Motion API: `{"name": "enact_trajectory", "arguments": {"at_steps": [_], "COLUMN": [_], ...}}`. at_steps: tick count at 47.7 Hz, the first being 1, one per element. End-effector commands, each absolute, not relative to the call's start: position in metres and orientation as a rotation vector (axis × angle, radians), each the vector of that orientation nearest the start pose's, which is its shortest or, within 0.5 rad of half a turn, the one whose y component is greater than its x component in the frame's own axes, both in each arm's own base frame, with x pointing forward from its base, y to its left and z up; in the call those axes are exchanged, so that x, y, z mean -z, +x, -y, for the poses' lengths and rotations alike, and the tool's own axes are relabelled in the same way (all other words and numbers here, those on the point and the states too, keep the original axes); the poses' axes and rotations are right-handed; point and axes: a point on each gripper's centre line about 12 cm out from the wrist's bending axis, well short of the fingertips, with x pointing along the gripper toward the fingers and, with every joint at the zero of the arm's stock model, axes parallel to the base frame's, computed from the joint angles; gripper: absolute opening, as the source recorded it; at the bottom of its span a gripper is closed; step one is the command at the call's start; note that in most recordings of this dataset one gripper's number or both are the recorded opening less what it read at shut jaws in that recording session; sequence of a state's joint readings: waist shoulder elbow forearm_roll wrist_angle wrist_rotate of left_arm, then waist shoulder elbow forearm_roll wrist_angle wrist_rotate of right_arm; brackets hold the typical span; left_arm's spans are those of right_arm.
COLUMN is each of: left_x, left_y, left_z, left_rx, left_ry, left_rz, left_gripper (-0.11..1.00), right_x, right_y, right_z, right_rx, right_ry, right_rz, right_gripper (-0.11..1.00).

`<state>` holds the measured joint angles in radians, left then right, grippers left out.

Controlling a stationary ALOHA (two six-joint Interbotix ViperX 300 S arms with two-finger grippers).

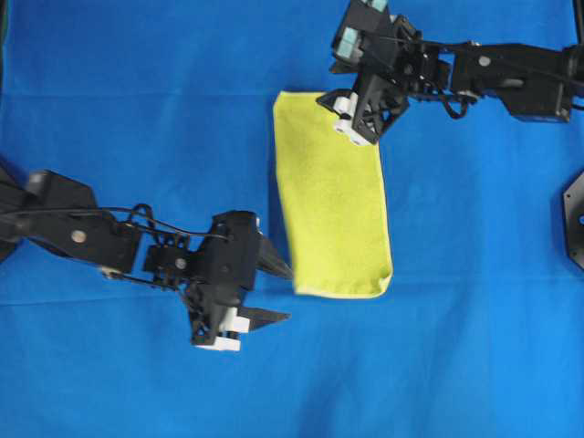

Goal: Fold the yellow towel.
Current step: 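Lay the strip down vertically and open both grippers, withdrawing outward, then move both grippers to the strip's top corners and pinch them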

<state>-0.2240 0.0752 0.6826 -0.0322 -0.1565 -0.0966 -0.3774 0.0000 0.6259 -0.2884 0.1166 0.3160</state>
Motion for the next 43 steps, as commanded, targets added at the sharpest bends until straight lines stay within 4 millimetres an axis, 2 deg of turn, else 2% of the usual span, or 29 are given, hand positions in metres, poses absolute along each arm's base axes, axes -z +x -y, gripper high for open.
{"name": "enact_trajectory", "arguments": {"at_steps": [1,8,16,26,32,37,43], "left_x": [-0.178,-0.198,-0.216,-0.235,-0.24,-0.238,-0.235], "left_y": [0.378,0.358,0.338,0.32,0.308,0.298,0.291], "left_z": [0.084,0.076,0.055,0.025,0.01,0.002,-0.002], "left_rx": [0.175,0.171,0.131,0.066,0.023,-0.004,-0.017], "left_ry": [-0.061,-0.067,-0.077,-0.033,-0.013,-0.017,-0.022], "left_rz": [-0.565,-0.527,-0.452,-0.242,-0.158,-0.135,-0.124], "left_gripper": [0.62,0.62,0.62,0.62,0.62,0.62,0.62], "right_x": [-0.197,-0.219,-0.247,-0.268,-0.269,-0.258,-0.246], "right_y": [0.357,0.344,0.321,0.278,0.253,0.234,0.22], "right_z": [0.144,0.131,0.11,0.084,0.074,0.066,0.059], "right_rx": [0.401,0.39,0.348,0.284,0.267,0.253,0.235], "right_ry": [0.148,0.153,0.132,0.1,0.089,0.09,0.092], "right_rz": [-0.658,-0.595,-0.48,-0.292,-0.228,-0.192,-0.158], "right_gripper": [0.64,0.64,0.64,0.64,0.64,0.64,0.64]}}
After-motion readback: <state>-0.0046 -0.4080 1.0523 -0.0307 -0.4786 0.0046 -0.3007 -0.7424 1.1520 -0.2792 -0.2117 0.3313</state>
